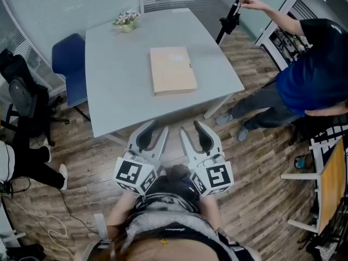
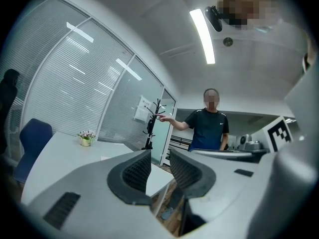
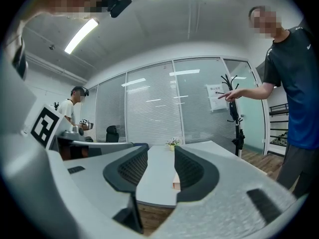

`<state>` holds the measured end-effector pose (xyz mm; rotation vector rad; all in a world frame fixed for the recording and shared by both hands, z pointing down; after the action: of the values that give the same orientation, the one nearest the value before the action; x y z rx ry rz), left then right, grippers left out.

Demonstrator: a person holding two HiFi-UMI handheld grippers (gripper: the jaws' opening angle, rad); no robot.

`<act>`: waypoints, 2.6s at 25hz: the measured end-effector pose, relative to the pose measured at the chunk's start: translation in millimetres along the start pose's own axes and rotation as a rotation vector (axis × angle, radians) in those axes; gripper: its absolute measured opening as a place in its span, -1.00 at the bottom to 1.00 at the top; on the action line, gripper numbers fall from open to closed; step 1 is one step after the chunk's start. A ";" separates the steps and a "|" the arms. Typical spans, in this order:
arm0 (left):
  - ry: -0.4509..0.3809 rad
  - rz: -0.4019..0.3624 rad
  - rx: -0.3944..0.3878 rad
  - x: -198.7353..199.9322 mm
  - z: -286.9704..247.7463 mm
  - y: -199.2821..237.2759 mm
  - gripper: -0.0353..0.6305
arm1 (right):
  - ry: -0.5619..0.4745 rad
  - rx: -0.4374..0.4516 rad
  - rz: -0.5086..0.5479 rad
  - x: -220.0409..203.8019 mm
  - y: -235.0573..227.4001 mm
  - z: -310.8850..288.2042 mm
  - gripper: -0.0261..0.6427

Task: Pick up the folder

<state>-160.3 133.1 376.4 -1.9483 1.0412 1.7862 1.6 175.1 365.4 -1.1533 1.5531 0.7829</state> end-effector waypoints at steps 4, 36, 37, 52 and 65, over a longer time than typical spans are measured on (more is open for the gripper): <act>0.004 0.007 0.007 1.7 -8.4 7.0 -0.61 | 0.002 0.008 0.002 2.6 -6.3 -9.3 -0.41; -0.007 0.013 0.142 62.5 -206.9 56.3 -0.59 | 0.002 0.166 0.014 60.5 -177.5 -158.4 -0.40; -0.010 0.015 0.149 64.2 -212.3 57.0 -0.59 | 0.002 0.174 0.018 62.9 -182.3 -162.5 -0.40; -0.035 0.051 0.267 72.3 -253.0 64.9 -0.57 | 0.005 0.281 0.068 74.3 -225.0 -204.2 -0.40; -0.006 0.047 0.208 92.3 -295.1 104.0 -0.57 | 0.022 0.213 0.037 81.0 -241.9 -247.3 -0.40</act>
<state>-17.3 -160.0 368.1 -1.8063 1.2274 1.6328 142.5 -150.9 373.4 -0.9827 1.6373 0.6139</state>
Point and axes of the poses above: the fingertips, and each gripper's own axes: z backward along the fingers, y to its left, x out of its top, the point moved 9 cm from there along z, backward along the fingers, and after that the axes turned 11 degrees about y, right-handed, at the moved point
